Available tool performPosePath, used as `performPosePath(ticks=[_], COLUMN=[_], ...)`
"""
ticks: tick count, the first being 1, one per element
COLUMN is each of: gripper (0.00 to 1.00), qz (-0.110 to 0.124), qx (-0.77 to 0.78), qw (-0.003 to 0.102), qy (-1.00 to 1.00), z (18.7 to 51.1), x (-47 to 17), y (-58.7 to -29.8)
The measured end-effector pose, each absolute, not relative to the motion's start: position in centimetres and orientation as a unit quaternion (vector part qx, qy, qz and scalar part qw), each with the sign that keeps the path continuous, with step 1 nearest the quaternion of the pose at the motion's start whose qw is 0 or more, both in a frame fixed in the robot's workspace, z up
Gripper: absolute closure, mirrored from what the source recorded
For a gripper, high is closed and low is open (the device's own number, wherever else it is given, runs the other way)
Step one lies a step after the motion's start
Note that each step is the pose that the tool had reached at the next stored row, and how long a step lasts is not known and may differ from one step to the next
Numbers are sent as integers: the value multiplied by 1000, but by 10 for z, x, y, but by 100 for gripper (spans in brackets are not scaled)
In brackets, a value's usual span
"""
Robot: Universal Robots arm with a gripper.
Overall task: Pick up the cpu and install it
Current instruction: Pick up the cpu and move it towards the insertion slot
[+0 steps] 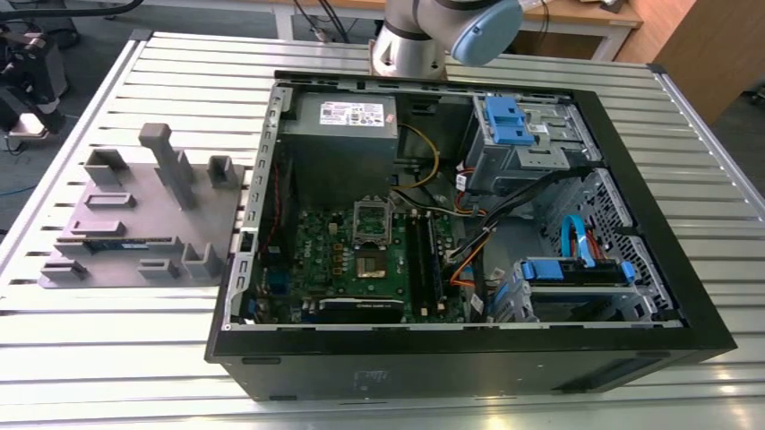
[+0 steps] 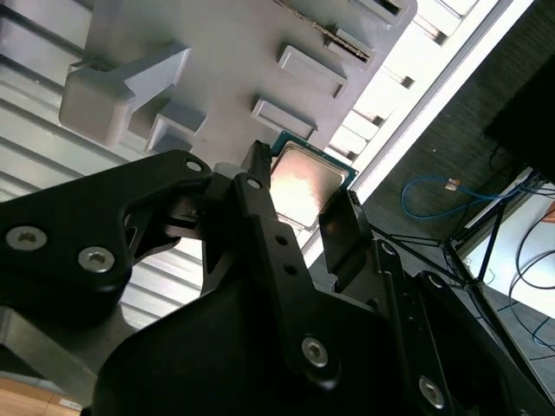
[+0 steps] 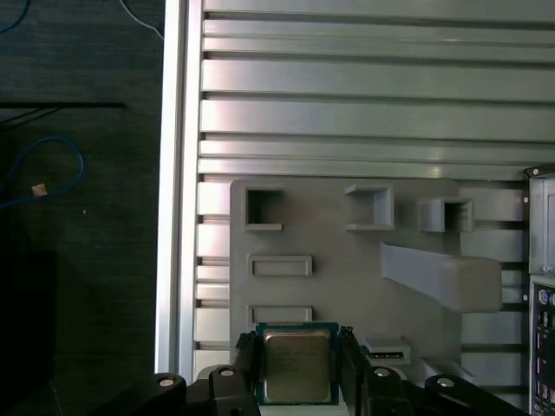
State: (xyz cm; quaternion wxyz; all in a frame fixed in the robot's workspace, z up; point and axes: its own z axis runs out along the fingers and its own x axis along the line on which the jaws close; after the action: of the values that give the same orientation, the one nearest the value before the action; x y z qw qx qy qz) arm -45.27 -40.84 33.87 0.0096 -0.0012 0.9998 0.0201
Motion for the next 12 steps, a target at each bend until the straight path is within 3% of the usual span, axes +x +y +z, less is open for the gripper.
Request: performPosePath(ticks=[12], gripper=[53], qz=[20], qx=[-1], qw=[10], qy=[1000], z=[339], x=[-444], y=[-408])
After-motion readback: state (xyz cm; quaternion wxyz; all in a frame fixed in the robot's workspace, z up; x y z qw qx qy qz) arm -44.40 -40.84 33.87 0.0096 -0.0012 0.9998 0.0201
